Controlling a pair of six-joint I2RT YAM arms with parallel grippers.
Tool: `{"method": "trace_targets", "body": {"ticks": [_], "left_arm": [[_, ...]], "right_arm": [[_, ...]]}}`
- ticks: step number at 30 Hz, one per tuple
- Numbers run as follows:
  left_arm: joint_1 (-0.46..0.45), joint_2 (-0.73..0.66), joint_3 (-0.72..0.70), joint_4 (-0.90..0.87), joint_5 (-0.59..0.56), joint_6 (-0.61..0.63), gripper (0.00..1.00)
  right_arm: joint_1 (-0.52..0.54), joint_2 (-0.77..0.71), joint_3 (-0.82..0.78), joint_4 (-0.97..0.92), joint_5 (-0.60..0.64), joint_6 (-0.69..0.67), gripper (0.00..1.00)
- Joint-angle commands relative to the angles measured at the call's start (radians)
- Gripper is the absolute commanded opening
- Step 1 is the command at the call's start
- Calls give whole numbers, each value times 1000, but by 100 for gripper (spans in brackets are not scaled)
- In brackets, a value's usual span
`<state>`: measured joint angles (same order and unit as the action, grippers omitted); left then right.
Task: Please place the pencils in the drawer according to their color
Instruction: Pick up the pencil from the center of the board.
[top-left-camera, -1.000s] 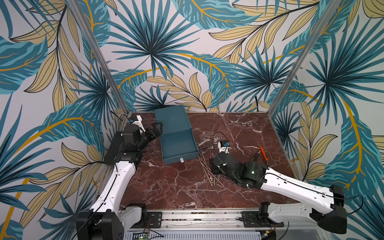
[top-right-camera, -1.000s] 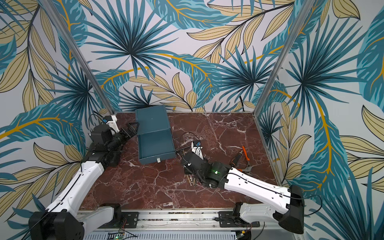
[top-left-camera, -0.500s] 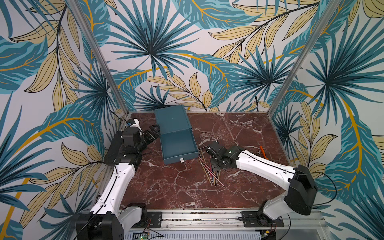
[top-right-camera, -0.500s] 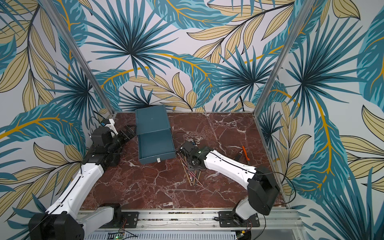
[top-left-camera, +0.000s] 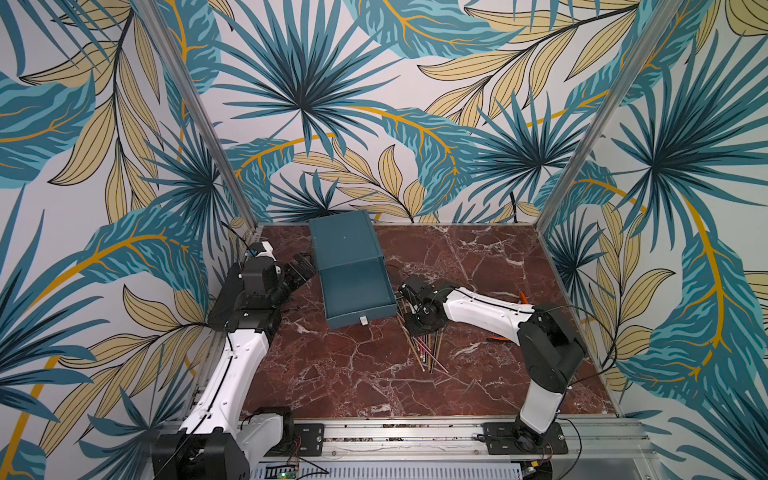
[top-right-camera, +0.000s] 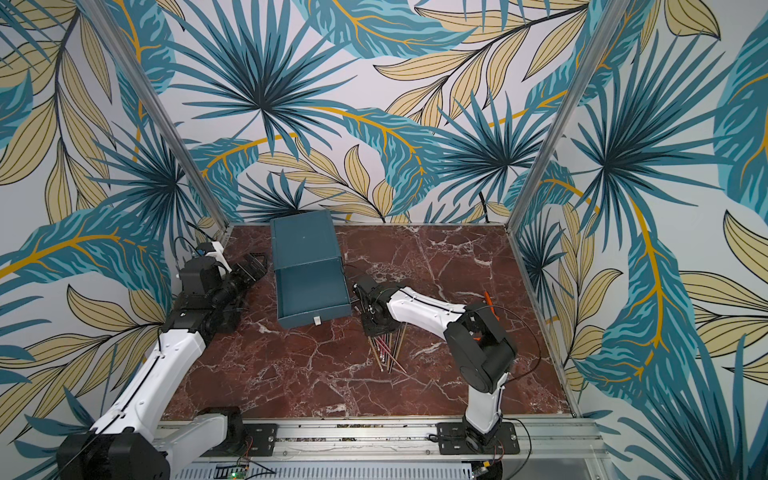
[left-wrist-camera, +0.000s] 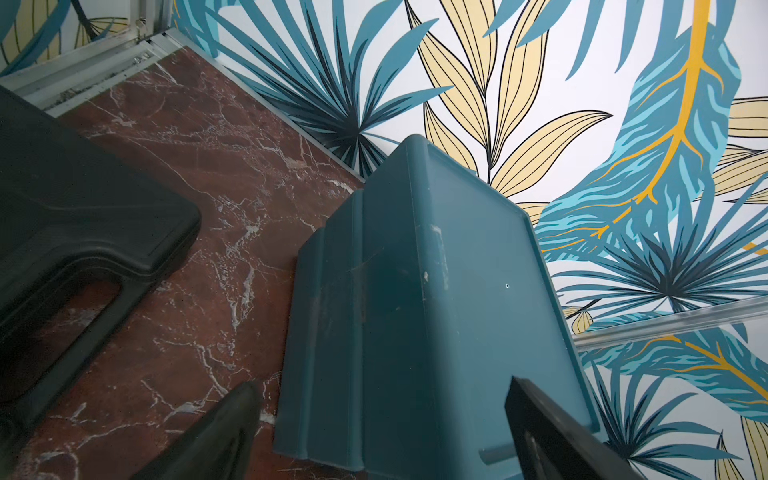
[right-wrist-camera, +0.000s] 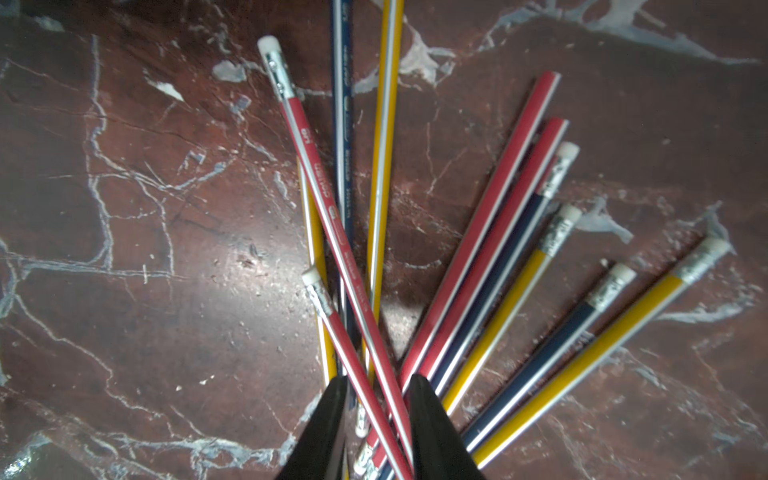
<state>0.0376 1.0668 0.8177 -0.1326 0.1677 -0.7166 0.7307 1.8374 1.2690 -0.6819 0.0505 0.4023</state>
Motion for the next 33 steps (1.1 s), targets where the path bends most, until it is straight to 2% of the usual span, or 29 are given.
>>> {"method": "trace_targets", "body": {"ticks": [1,15,26,33], "left_arm": [[14,-14,-12,-10,-7,15,98],[21,-13,-17,-1,12,10,98],[24,-11,-17,1,18,8,98],[26,-13,-17,0,22,8,98]], "right_arm": [[-4,26,10,31,-18,-12,30],[-18,52,-29,56,44,7,28],[-22,72,-48,108,-28,16,27],[-22,83,-60,109,14,29,27]]}}
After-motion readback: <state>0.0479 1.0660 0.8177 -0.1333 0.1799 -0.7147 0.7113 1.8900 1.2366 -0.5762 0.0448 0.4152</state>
